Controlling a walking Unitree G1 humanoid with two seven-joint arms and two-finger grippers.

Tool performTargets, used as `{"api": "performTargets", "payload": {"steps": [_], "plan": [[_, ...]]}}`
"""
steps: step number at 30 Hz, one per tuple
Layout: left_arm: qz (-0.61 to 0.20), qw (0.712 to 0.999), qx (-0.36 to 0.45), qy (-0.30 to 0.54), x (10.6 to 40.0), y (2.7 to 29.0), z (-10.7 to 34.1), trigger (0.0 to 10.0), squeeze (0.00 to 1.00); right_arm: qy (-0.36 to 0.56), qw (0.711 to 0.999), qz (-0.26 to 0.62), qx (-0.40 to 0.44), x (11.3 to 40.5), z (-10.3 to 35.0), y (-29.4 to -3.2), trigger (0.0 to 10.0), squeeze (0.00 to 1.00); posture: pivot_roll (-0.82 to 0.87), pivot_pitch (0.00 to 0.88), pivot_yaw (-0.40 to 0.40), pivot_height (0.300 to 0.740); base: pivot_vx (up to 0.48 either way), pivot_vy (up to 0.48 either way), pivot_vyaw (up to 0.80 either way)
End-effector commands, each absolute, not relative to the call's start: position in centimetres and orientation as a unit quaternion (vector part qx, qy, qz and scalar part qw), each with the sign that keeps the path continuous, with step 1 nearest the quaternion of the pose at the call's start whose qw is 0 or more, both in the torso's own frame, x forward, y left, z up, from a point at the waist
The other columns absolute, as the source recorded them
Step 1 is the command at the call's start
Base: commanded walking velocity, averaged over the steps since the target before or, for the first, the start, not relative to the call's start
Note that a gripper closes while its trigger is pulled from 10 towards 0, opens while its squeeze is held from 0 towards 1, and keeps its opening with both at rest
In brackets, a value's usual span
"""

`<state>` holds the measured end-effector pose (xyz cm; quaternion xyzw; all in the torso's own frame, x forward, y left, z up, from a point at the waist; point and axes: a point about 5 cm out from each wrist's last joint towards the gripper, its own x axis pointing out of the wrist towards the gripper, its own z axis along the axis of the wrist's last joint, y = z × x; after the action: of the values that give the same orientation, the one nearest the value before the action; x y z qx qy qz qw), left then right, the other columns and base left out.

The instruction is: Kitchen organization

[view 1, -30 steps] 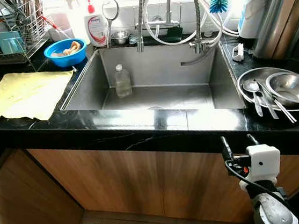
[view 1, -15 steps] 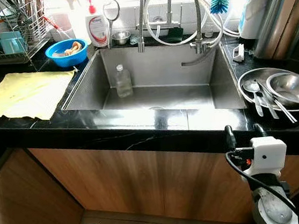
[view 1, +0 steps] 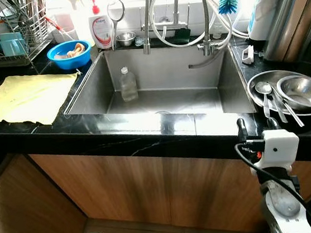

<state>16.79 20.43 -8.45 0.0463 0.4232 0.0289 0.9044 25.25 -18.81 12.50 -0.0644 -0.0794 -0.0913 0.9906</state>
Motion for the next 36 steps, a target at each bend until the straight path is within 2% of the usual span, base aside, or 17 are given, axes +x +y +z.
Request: {"api": "performTargets", "payload": {"steps": [1, 36], "plan": [[0.033, 0.900, 0.048, 0.433, 16.3, 20.5, -8.7, 10.0, 0.00, -0.064, 0.992, -0.094, -0.059, 25.3, 11.9, -18.8, 10.0, 0.00, -0.14, 0.000, 0.021, 0.740, 0.000, 0.000, 0.00], [0.031, 0.903, 0.048, 0.426, 16.7, 20.3, -8.5, 10.0, 0.00, -0.077, 0.985, -0.147, -0.057, 26.9, 12.3, -19.3, 10.0, 0.00, -0.13, 0.000, 0.022, 0.740, 0.000, 0.000, 0.00]]}}
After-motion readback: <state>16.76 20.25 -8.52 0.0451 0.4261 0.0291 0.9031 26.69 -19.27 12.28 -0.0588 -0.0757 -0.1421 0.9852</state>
